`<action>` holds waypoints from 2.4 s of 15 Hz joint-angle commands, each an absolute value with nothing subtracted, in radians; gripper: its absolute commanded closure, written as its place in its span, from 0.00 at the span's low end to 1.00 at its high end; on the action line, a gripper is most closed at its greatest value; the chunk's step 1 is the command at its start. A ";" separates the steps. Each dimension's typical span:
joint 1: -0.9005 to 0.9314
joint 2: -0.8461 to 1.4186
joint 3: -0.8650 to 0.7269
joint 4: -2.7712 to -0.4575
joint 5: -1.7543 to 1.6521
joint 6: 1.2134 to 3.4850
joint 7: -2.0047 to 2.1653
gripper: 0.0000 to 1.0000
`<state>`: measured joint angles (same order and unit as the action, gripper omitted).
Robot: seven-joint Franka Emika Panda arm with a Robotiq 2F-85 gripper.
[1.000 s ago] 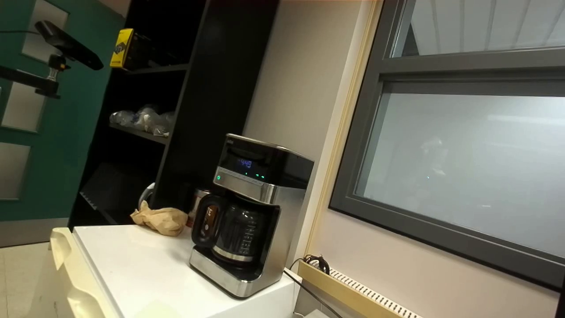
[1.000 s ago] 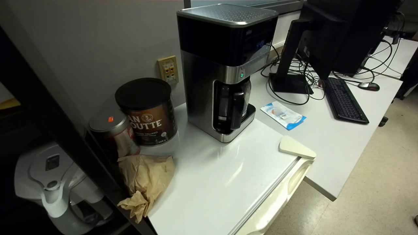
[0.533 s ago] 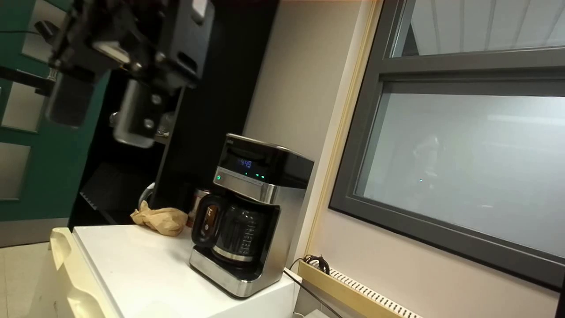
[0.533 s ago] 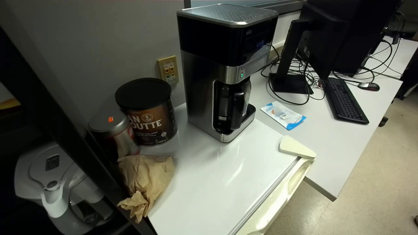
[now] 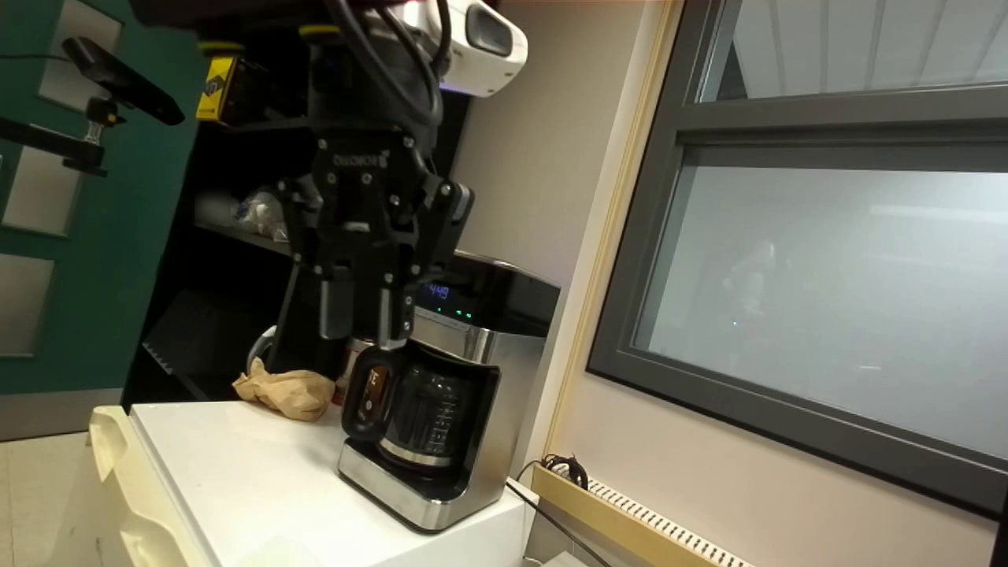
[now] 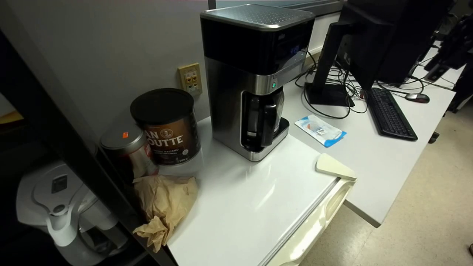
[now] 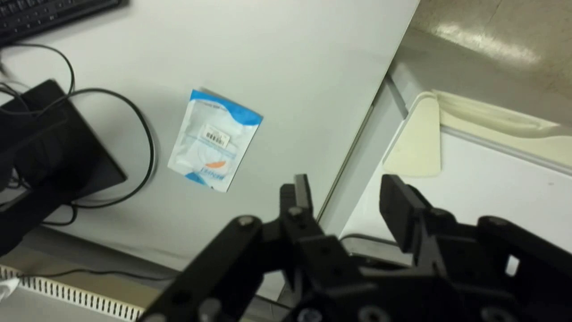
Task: Press a button on the coffeemaker
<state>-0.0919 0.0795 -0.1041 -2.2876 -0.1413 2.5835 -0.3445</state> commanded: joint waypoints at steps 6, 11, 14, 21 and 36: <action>-0.096 0.262 -0.012 -2.209 -0.079 2.982 -0.329 1.00; -0.100 0.319 0.044 -2.175 -0.047 3.118 -0.336 0.99; -0.094 0.357 0.054 -2.129 -0.050 3.136 -0.326 0.99; -0.080 0.442 0.047 -2.012 -0.087 3.125 -0.284 0.99; -0.048 0.575 0.032 -1.835 -0.103 3.105 -0.219 0.99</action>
